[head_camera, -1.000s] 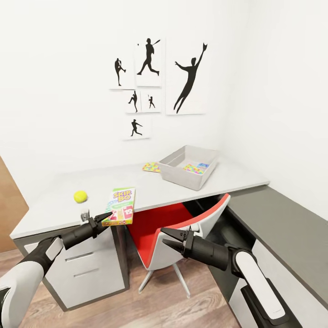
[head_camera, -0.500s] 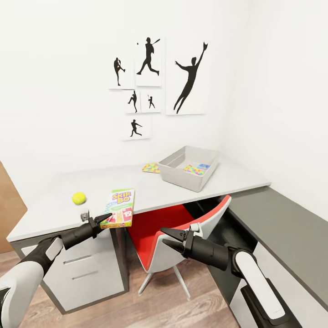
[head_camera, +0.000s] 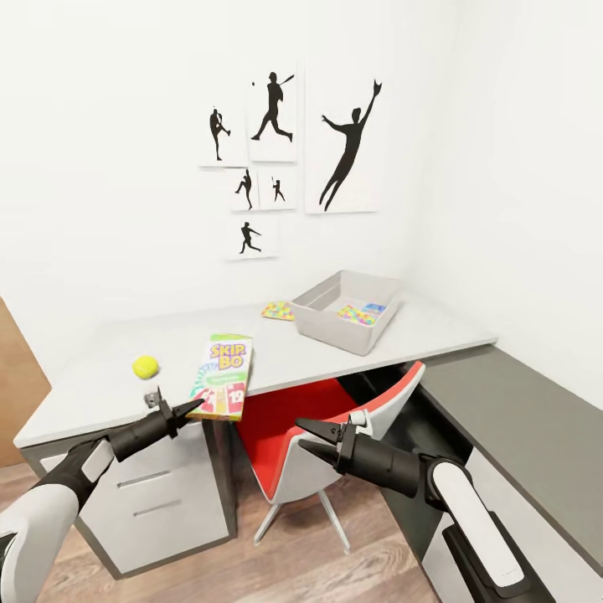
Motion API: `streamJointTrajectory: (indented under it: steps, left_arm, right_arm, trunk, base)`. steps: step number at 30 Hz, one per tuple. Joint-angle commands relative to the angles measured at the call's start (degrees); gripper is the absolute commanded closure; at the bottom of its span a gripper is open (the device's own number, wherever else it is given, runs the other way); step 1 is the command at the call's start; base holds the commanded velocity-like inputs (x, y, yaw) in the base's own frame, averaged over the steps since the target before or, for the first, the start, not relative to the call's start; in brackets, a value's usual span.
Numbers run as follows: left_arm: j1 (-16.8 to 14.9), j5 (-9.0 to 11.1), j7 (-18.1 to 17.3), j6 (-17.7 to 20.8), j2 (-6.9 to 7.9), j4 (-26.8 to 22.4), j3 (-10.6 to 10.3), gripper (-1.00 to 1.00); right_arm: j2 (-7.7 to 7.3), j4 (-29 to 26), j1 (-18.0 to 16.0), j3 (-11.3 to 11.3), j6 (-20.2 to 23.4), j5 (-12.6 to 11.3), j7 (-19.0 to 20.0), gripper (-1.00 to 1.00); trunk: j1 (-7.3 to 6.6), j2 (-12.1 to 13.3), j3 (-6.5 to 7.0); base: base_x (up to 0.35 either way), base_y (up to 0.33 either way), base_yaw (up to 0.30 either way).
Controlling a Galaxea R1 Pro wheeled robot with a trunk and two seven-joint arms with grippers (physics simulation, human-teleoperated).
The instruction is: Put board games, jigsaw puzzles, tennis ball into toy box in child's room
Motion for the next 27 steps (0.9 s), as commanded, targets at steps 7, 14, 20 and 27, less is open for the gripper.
streamJointTrajectory:
  steps: [7,14,20,27]
  left_arm:
    - [0.0,0.1,-1.1,0.8,0.75,0.0,0.0,1.00]
    - [-0.1,0.1,-1.2,4.5,0.97,-0.8,0.0,1.00]
    - [-0.1,0.0,-1.2,9.9,1.99,-4.0,-0.5,1.00]
    - [0.0,0.0,-1.6,17.3,5.11,-11.1,-0.9,1.00]
  right_arm:
    - [-0.03,0.0,0.0,0.0,0.1,0.6,0.6,-1.00]
    - [-0.05,0.0,0.0,0.0,0.1,0.5,0.6,-1.00]
    - [-0.10,0.0,0.0,-0.1,0.2,0.6,0.6,-1.00]
    - [-0.12,-0.6,0.0,-0.3,0.1,0.7,-3.4,-1.00]
  trunk:
    - [-1.55,2.8,1.21]
    - [-3.09,5.6,2.46]
    - [-3.09,5.6,2.46]
    - [-4.62,8.4,3.72]
  base:
    - [0.000,0.000,0.000]
    - [0.000,0.000,0.000]
    - [0.000,0.000,0.000]
    - [0.000,0.000,0.000]
